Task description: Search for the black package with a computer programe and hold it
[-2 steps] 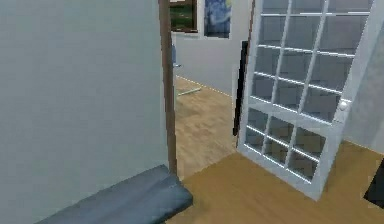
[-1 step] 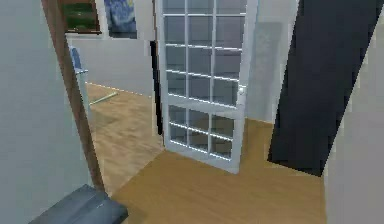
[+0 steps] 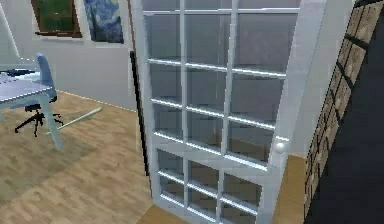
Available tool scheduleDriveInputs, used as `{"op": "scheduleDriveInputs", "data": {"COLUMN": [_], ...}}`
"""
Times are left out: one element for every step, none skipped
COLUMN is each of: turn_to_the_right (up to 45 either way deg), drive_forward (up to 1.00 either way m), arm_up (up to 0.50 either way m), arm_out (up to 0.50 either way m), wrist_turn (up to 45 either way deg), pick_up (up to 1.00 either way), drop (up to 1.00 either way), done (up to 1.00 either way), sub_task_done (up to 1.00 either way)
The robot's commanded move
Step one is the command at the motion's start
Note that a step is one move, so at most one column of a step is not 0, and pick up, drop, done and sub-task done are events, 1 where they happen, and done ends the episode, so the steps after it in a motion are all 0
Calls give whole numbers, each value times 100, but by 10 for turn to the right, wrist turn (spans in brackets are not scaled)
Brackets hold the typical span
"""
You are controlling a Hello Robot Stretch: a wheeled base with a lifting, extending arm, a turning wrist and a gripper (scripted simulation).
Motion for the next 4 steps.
{"op": "scheduleDriveInputs", "data": {"turn_to_the_right": [-180, -30, 0, -450], "drive_forward": [0, 0, 95, 0], "arm_up": [0, 0, 0, 0], "arm_out": [0, 0, 0, 0], "wrist_turn": [0, 0, 0, 0], "pick_up": [0, 0, 0, 0], "drop": [0, 0, 0, 0], "done": [0, 0, 0, 0], "sub_task_done": [0, 0, 0, 0]}}
